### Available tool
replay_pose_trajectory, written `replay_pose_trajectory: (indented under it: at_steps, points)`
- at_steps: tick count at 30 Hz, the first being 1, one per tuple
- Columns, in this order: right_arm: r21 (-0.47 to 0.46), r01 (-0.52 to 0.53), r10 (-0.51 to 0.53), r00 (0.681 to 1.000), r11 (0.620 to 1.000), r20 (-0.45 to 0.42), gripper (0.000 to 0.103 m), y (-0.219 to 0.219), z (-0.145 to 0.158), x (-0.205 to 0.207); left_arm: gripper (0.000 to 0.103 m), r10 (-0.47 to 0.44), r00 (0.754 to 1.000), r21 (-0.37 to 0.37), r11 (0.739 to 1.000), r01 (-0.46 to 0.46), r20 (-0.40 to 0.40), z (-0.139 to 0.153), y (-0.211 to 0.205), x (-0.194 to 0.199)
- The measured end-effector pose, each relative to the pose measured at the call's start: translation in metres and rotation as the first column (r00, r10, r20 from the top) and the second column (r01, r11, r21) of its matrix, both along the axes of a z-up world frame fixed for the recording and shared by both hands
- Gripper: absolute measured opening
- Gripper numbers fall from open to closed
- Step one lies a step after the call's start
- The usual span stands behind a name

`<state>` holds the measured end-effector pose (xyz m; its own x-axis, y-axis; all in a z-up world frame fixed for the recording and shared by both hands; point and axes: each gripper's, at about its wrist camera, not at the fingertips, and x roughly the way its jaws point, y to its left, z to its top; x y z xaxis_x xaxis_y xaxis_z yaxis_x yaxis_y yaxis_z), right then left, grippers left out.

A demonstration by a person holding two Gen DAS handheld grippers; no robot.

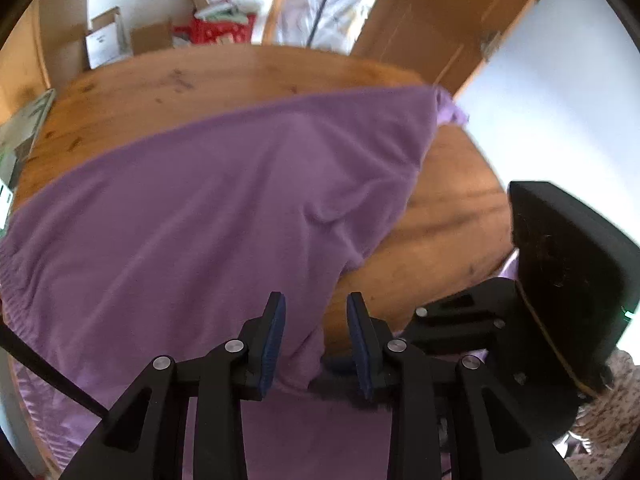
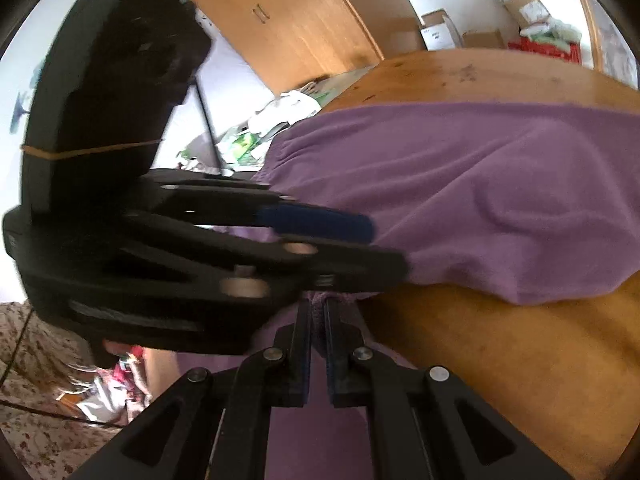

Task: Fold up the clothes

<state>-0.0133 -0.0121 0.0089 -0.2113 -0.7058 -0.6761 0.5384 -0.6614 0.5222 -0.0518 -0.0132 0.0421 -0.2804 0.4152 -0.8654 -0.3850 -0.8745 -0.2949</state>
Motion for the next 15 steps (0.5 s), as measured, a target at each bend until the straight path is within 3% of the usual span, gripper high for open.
replay_pose_trajectory:
  at_steps: [4, 7, 10, 13, 15]
  points:
    - [0.025, 0.016, -0.016, 1.0, 1.0, -0.006, 0.008, 0.008, 0.001, 0.004, 0.033, -0.002, 0.999, -0.05, 0.999, 0.004, 0.034, -0.017, 0.013, -0.004]
    - [0.065, 0.073, -0.07, 0.996, 0.995, -0.047, 0.027, 0.03, 0.01, 0.007, 0.033, 0.021, 0.999, -0.08, 0.997, -0.017, 0.048, -0.025, 0.013, -0.01]
    - [0.088, 0.145, -0.137, 0.987, 0.986, -0.089, 0.03, 0.062, 0.019, 0.007, 0.033, 0.031, 0.998, -0.095, 0.995, -0.026, 0.055, -0.031, 0.015, -0.012]
    - [0.125, 0.264, -0.246, 0.959, 0.957, -0.137, 0.031, 0.103, 0.028, 0.002, 0.033, 0.028, 0.999, -0.128, 0.992, -0.022, 0.047, -0.033, 0.02, -0.011]
    - [0.151, 0.381, -0.357, 0.92, 0.912, -0.163, 0.031, 0.139, 0.03, -0.005, 0.033, 0.036, 0.999, -0.124, 0.992, -0.031, 0.04, -0.032, 0.022, -0.012]
